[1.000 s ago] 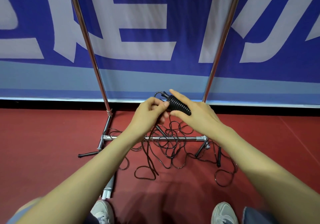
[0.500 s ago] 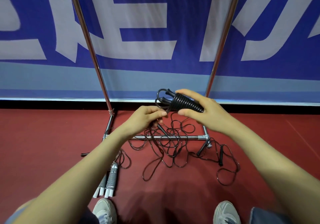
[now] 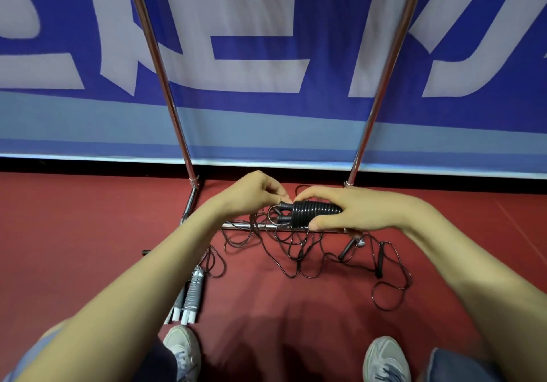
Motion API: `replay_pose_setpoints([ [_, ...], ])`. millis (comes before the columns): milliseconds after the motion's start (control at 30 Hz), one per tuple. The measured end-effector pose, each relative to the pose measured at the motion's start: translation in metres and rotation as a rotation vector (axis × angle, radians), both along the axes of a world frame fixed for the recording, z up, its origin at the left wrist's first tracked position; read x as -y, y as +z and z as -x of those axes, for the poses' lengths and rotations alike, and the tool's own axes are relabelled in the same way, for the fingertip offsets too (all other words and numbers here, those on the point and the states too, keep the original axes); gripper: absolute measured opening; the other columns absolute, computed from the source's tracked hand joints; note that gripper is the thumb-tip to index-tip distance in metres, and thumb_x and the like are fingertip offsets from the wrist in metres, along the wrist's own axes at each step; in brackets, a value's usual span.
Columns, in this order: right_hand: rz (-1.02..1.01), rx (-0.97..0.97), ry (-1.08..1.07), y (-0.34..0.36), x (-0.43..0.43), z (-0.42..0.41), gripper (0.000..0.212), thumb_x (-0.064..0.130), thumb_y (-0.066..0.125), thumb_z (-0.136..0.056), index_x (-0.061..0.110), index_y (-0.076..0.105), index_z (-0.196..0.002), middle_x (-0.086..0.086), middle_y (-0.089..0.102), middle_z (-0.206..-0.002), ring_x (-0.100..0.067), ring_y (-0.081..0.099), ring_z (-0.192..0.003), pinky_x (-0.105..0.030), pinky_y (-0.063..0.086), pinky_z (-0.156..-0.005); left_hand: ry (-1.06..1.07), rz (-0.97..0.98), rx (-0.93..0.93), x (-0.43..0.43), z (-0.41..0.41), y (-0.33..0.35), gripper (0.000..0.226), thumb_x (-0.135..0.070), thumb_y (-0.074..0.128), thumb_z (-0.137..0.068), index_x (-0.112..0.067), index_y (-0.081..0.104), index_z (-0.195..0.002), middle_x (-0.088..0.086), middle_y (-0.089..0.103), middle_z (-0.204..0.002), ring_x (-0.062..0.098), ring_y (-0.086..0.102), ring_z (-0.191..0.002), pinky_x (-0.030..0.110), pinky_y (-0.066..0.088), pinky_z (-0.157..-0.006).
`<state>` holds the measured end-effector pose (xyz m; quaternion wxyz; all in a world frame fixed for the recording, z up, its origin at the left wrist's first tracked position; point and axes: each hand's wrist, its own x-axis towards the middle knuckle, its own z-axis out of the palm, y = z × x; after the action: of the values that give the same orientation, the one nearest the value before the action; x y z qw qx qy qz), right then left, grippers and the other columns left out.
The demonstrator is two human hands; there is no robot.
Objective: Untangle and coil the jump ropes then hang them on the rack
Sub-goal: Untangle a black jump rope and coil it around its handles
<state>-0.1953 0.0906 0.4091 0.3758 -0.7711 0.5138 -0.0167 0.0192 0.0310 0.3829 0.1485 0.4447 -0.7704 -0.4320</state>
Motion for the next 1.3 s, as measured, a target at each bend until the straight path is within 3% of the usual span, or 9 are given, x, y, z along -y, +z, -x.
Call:
replay_pose_setpoints([
  [133, -0.046, -0.172, 0.037, -0.01, 0.0, -0.008, 0.04, 0.049, 0.063, -0.086, 0.041, 0.047, -0.121, -0.001, 0.061, -0.073, -0.014, 0.055, -0.054, -0.027, 0.045, -0.056, -0.072, -0.058, 0.091, -0.006, 0.005, 0.002, 0.014, -0.018, 0.07, -0.087, -0.005, 0.074, -0.088, 0.004, 0.072, -0.084, 0.002, 0.061, -0.076, 0.015, 0.046, -0.075],
  [233, 0.04, -0.246, -0.05, -0.015, 0.004, -0.011, 0.053, 0.05, 0.059, -0.088, 0.038, 0.039, -0.136, 0.007, 0.054, -0.074, -0.012, 0.053, -0.058, -0.026, 0.043, -0.057, 0.069, 0.183, 0.146, -0.014, 0.016, 0.002, 0.016, -0.022, 0.067, -0.089, -0.008, 0.074, -0.088, 0.001, 0.07, -0.076, 0.0, 0.057, -0.066, 0.016, 0.043, -0.063],
  [367, 0.239, -0.153, -0.214, -0.012, 0.009, -0.001, 0.061, 0.051, 0.054, -0.09, 0.056, 0.023, -0.143, 0.014, 0.052, -0.074, -0.009, 0.056, -0.061, -0.026, 0.046, -0.069, 0.204, 0.297, -0.056, -0.024, 0.024, 0.006, 0.02, -0.02, 0.056, -0.096, -0.017, 0.073, -0.105, -0.016, 0.068, -0.07, -0.005, 0.055, -0.062, 0.007, 0.038, -0.061],
  [500, 0.418, -0.194, -0.256, -0.012, 0.008, 0.003, 0.063, 0.048, 0.051, -0.094, 0.058, 0.016, -0.145, 0.016, 0.051, -0.072, -0.015, 0.055, -0.075, -0.028, 0.039, -0.076, 0.275, 0.054, -0.375, -0.03, 0.027, 0.003, 0.024, -0.018, 0.058, -0.095, -0.022, 0.065, -0.118, -0.008, 0.065, -0.069, 0.006, 0.047, -0.049, 0.014, 0.039, -0.051],
  [600, 0.589, -0.205, -0.297, -0.018, 0.01, 0.005, 0.061, 0.05, 0.05, -0.094, 0.057, 0.017, -0.145, 0.006, 0.067, -0.1, -0.023, 0.061, -0.096, -0.033, 0.043, -0.077, 0.395, -0.244, -0.593, -0.026, 0.024, 0.006, 0.02, -0.018, 0.07, -0.087, -0.012, 0.061, -0.104, 0.002, 0.064, -0.065, 0.01, 0.046, -0.046, 0.023, 0.045, -0.051],
  [700, 0.631, -0.156, -0.331, -0.019, 0.011, 0.006, 0.061, 0.051, 0.05, -0.093, 0.057, 0.018, -0.145, 0.003, 0.067, -0.102, -0.023, 0.062, -0.095, -0.035, 0.046, -0.08, 0.35, -0.31, -0.563, -0.023, 0.02, 0.007, 0.017, -0.023, 0.068, -0.088, -0.006, 0.065, -0.088, -0.002, 0.054, -0.056, 0.008, 0.039, -0.042, 0.021, 0.038, -0.046],
  [900, 0.566, -0.004, -0.442, -0.011, 0.012, 0.006, 0.059, 0.049, 0.055, -0.092, 0.055, 0.027, -0.143, 0.014, 0.054, -0.073, -0.018, 0.056, -0.08, -0.03, 0.039, -0.072, 0.219, -0.431, -0.58, -0.023, 0.019, 0.01, 0.025, -0.022, 0.051, -0.099, -0.009, 0.069, -0.109, -0.003, 0.058, -0.066, 0.007, 0.047, -0.055, 0.018, 0.041, -0.059],
  [1033, 0.486, 0.215, -0.469, -0.007, 0.009, 0.006, 0.061, 0.048, 0.06, -0.089, 0.063, 0.027, -0.138, 0.006, 0.059, -0.065, -0.021, 0.064, -0.062, -0.031, 0.051, -0.071, 0.137, -0.47, -0.577, -0.022, 0.012, 0.01, 0.024, -0.024, 0.052, -0.097, -0.011, 0.069, -0.107, -0.001, 0.055, -0.066, 0.009, 0.045, -0.055, 0.02, 0.039, -0.056],
  [1300, 0.471, 0.098, -0.199, -0.005, 0.005, 0.006, 0.064, 0.041, 0.049, -0.097, 0.073, 0.01, -0.135, 0.005, 0.051, -0.099, -0.013, 0.061, -0.075, -0.037, 0.052, -0.081, -0.058, -0.253, -0.39, -0.026, 0.013, 0.013, 0.025, -0.024, 0.05, -0.099, -0.007, 0.067, -0.104, -0.001, 0.04, -0.058, 0.009, 0.027, -0.048, 0.018, 0.022, -0.047],
])
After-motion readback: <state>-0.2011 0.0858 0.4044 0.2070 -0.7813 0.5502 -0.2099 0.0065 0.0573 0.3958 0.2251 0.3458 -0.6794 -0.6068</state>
